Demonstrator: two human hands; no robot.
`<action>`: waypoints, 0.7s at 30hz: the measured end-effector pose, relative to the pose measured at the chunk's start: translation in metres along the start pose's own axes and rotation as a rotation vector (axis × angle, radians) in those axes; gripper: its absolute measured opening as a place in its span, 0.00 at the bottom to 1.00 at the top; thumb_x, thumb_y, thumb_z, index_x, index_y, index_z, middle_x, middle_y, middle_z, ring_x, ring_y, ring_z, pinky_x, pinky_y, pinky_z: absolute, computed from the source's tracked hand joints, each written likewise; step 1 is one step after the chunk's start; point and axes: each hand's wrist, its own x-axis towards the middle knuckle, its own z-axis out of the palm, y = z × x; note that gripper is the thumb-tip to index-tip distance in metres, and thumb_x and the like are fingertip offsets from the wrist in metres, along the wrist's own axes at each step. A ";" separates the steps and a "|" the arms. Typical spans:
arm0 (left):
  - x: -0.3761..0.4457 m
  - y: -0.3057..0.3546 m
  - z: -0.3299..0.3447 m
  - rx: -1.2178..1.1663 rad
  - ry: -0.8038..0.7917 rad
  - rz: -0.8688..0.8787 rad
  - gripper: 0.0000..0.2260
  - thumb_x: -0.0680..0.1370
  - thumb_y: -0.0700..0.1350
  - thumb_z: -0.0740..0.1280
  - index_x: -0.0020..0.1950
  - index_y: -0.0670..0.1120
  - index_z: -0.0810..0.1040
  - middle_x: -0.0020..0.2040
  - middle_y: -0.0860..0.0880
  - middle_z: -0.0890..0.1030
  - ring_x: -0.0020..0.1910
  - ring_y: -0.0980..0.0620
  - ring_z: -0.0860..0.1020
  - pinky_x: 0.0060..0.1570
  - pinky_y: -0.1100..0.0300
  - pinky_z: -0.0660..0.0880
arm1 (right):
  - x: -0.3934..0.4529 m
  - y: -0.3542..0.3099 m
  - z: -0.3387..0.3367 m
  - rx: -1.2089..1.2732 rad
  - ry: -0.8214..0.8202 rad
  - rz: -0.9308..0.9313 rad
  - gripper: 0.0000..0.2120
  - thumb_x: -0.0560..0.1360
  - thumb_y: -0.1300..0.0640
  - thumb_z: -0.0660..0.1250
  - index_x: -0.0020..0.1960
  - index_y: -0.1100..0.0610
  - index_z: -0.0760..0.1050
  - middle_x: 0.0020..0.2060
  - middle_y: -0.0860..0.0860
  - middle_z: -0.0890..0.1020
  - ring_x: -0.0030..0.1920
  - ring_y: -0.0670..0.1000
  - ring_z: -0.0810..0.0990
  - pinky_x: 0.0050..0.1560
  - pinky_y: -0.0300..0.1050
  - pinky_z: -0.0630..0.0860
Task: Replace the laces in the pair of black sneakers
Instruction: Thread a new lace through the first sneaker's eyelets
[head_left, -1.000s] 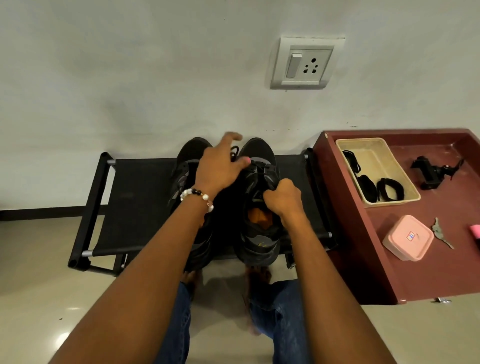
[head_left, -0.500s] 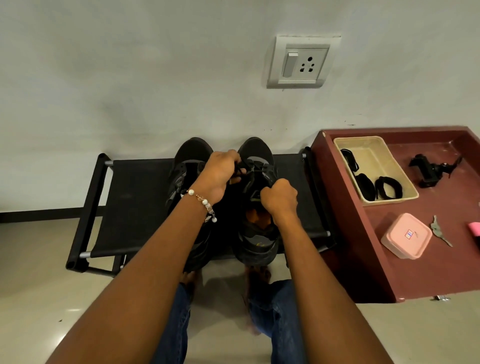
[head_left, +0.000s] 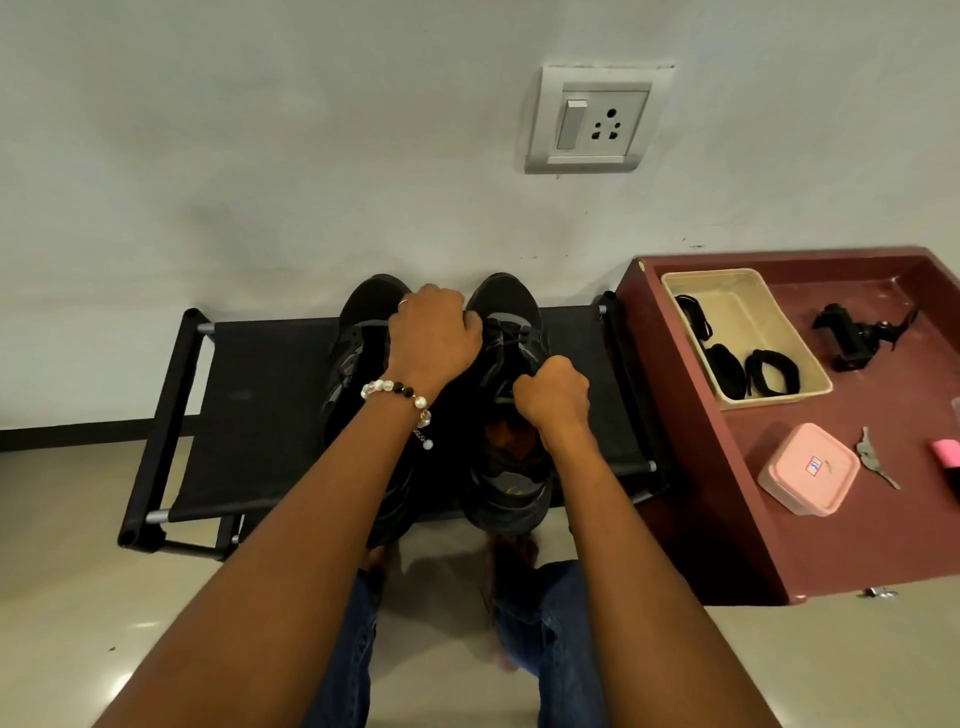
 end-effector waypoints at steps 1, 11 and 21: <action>0.004 -0.001 0.003 -0.059 -0.005 0.015 0.14 0.80 0.45 0.60 0.48 0.36 0.80 0.46 0.40 0.81 0.48 0.40 0.79 0.50 0.47 0.77 | 0.001 0.000 0.000 -0.002 -0.004 0.000 0.13 0.76 0.61 0.63 0.36 0.57 0.63 0.35 0.51 0.69 0.44 0.58 0.73 0.48 0.51 0.71; 0.009 -0.004 0.029 0.031 -0.053 0.020 0.09 0.79 0.46 0.66 0.48 0.41 0.81 0.46 0.41 0.81 0.43 0.43 0.80 0.42 0.52 0.78 | -0.001 -0.001 -0.001 0.005 0.005 0.011 0.11 0.76 0.60 0.62 0.37 0.56 0.63 0.36 0.50 0.68 0.50 0.59 0.76 0.57 0.55 0.76; 0.009 -0.005 -0.002 -0.572 -0.074 -0.210 0.08 0.78 0.44 0.68 0.42 0.41 0.83 0.39 0.48 0.84 0.39 0.54 0.80 0.42 0.63 0.76 | 0.001 0.003 -0.001 0.074 -0.011 0.024 0.11 0.75 0.61 0.63 0.36 0.57 0.65 0.35 0.51 0.71 0.45 0.58 0.75 0.49 0.53 0.75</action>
